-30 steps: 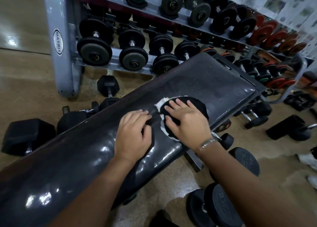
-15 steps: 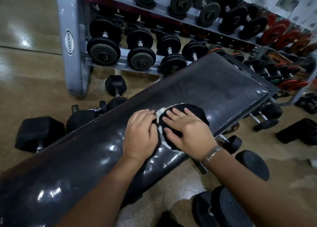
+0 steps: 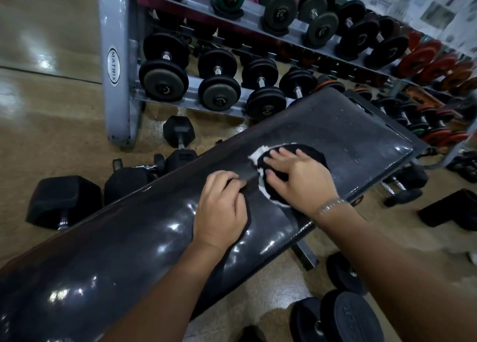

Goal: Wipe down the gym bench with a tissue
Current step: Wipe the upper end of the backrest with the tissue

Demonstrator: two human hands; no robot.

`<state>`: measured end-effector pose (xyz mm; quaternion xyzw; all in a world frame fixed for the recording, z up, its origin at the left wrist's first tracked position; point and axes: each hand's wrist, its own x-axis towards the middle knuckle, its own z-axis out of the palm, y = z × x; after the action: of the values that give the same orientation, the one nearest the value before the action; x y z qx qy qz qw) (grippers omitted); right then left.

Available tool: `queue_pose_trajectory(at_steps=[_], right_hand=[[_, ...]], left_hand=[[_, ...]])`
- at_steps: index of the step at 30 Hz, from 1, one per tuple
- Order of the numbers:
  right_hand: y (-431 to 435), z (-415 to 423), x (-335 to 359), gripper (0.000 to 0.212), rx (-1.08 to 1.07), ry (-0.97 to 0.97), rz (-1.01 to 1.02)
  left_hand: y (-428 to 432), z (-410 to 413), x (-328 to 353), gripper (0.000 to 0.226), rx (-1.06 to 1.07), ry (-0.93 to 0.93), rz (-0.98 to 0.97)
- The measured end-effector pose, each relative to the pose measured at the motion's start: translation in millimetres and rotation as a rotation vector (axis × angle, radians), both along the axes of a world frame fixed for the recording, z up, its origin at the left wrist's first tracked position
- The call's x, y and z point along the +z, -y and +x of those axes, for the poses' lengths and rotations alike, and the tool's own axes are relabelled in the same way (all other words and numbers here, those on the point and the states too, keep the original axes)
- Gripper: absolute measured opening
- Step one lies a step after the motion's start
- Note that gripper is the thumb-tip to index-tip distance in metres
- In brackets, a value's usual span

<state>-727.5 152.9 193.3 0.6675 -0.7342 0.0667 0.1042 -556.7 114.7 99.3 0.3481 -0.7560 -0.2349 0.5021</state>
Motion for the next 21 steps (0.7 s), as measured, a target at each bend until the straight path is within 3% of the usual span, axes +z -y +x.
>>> queue_pose_trajectory(at_steps=[2,7,12,17,21], right_hand=[[21.7,14.8,-6.2,0.043,-0.065,-0.031,0.007],[-7.3,7.6,-2.7,0.043,0.128,0.070,0.098],[42.1,9.7,-1.4,0.042,-0.057,-0.026,-0.002],[8.4,14.4,-11.5,0.040,0.154,0.034,0.063],[47.7,5.8,3.1,0.039,-0.008,-0.003,0.017]], left_hand=[[-1.4,1.6,3.3,0.032,-0.010,0.004,0.013],[-1.4,3.9,8.4,0.016,-0.011,-0.045,0.080],[-3.0,3.6,10.3,0.015,0.006,-0.054,0.079],[-1.7,3.7,9.3,0.012,0.025,-0.057,0.075],[-2.0,3.1,8.8,0.015,0.026,-0.037,0.060]])
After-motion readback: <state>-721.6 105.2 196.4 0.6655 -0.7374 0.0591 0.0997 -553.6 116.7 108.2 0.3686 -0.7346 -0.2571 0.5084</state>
